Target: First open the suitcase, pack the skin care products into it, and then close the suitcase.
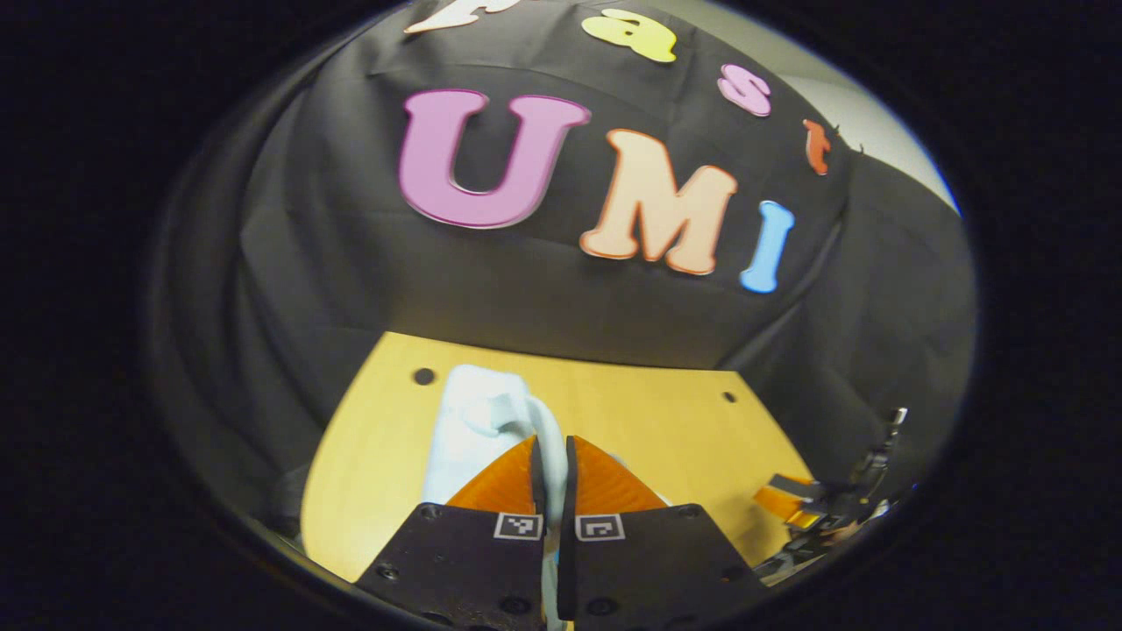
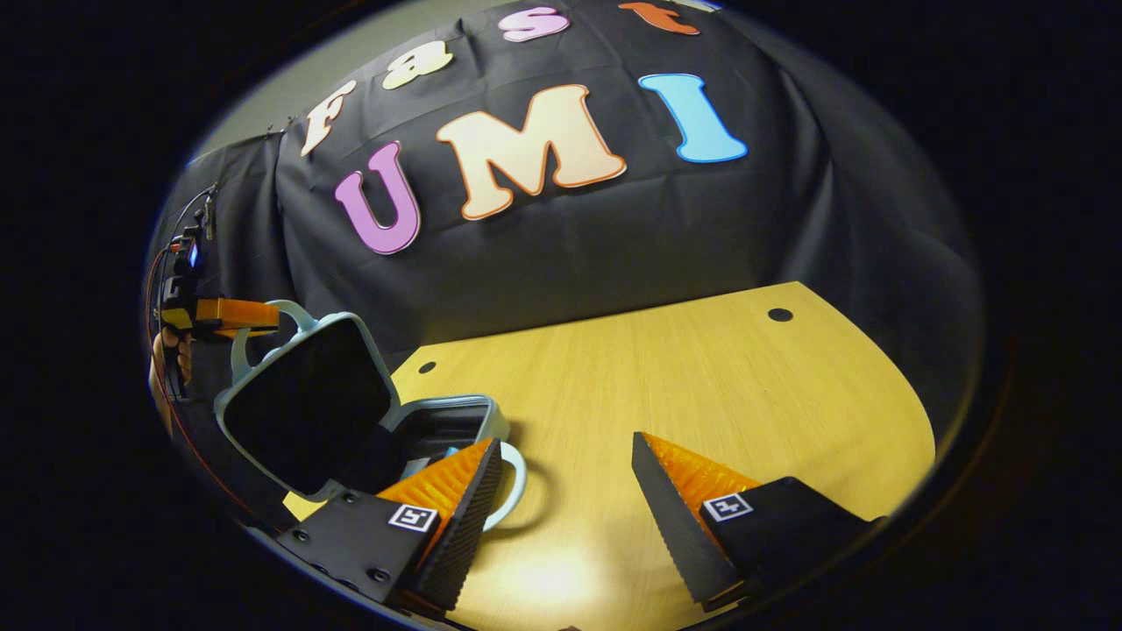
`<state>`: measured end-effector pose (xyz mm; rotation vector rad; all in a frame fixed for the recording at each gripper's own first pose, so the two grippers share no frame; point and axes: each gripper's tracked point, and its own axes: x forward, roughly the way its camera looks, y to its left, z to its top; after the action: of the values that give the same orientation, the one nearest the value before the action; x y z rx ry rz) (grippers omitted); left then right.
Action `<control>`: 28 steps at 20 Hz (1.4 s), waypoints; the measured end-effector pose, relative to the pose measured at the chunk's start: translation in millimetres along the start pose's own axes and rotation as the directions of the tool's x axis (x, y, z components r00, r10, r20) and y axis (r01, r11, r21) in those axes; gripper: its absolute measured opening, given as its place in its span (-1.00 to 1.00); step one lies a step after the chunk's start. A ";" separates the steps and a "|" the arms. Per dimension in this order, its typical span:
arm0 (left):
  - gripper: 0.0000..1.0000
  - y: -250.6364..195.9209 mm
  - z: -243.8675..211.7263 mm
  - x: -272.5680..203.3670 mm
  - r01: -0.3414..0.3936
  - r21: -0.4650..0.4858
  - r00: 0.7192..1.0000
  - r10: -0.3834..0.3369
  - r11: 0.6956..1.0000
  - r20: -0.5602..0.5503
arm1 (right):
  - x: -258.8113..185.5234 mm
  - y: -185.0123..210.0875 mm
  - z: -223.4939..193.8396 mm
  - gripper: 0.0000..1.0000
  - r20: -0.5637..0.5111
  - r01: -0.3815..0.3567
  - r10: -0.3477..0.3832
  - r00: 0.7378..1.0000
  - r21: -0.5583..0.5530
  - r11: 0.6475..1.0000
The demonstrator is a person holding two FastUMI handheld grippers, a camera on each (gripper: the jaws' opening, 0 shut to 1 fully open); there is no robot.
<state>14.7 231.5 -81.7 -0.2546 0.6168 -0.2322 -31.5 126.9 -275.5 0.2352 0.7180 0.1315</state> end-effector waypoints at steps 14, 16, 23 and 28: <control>-1.00 -125.3 -153.5 129.7 0.121 -0.044 0.960 -0.128 0.992 -0.251 | -65.7 -125.9 14.8 0.88 0.034 0.164 -0.165 0.986 0.039 0.986; -0.96 -129.0 -177.2 146.2 0.094 -0.049 0.951 -0.105 0.994 -0.291 | -71.1 -136.7 12.8 0.88 0.029 0.170 -0.171 0.985 0.038 0.985; 0.04 -164.4 -224.0 158.7 0.021 -0.024 0.965 -0.027 0.999 -0.260 | -85.3 -152.0 31.3 0.89 0.044 0.119 -0.119 0.992 -0.006 0.993; 0.92 -185.0 -161.0 121.7 -0.115 0.150 0.993 0.108 0.982 0.053 | -84.7 -130.4 75.0 0.96 0.149 0.068 -0.064 0.987 -0.025 0.997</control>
<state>-10.3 -4.8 -217.8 -0.0768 0.5641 -0.1645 -39.8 -28.5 -200.6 0.1899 0.5753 0.0609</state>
